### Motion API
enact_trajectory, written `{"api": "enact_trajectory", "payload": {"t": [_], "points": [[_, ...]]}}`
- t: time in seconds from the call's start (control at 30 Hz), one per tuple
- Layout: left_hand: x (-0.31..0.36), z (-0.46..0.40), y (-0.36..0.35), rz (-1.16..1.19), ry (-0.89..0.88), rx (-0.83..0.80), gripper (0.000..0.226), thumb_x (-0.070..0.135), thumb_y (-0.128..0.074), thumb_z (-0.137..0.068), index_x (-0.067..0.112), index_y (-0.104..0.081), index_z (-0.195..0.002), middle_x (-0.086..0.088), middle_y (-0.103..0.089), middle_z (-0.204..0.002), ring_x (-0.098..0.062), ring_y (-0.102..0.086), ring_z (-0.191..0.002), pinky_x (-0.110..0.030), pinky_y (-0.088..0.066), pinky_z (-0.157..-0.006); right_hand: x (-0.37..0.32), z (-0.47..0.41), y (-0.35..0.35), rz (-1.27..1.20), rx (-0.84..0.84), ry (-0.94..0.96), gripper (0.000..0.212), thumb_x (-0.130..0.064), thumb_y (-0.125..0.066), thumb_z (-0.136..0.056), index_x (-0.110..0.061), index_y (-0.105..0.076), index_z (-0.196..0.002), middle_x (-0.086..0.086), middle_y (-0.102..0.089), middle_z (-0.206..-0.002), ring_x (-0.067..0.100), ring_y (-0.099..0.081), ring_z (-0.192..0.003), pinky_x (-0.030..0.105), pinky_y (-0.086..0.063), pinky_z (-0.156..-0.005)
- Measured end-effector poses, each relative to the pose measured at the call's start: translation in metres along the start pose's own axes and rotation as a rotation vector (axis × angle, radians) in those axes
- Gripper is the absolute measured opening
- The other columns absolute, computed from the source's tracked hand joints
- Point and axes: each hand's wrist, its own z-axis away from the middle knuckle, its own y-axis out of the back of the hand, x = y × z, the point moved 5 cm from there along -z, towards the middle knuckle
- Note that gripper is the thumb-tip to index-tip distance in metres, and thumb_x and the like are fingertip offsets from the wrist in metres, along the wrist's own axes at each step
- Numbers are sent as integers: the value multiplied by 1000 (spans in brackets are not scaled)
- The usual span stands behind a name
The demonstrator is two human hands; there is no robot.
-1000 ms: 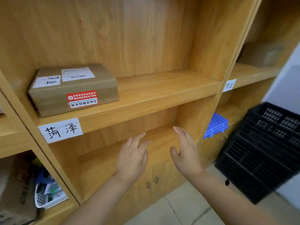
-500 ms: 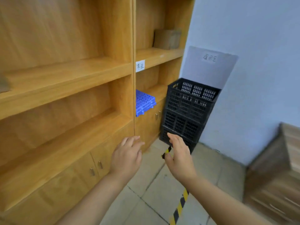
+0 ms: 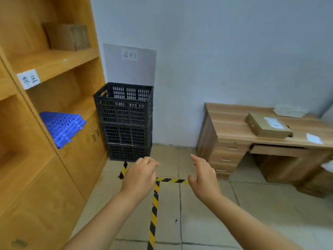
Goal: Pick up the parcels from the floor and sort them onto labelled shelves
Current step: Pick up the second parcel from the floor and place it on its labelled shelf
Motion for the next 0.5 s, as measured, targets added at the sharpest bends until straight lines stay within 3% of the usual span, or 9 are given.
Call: {"api": "enact_trajectory", "payload": {"t": [0.2, 0.5], "points": [[34, -43, -44, 114, -147, -130, 33, 17, -47, -90, 24, -57, -120, 8, -57, -119, -14, -51, -110, -32, -51, -75, 50, 22, 24, 48, 91, -232, 59, -14, -54, -85, -22, -34, -140, -1, -46, -136, 18, -39, -128, 28, -25, -107], [159, -51, -129, 232, -450, -420, 35, 26, -51, -89, 26, -55, -123, 3, -59, -119, -20, -52, -115, -34, -46, -82, 139, 117, 66, 72, 219, -624, 54, -14, -53, -84, -19, -40, -136, 0, -46, -136, 17, -41, -127, 31, -34, -107]]}}
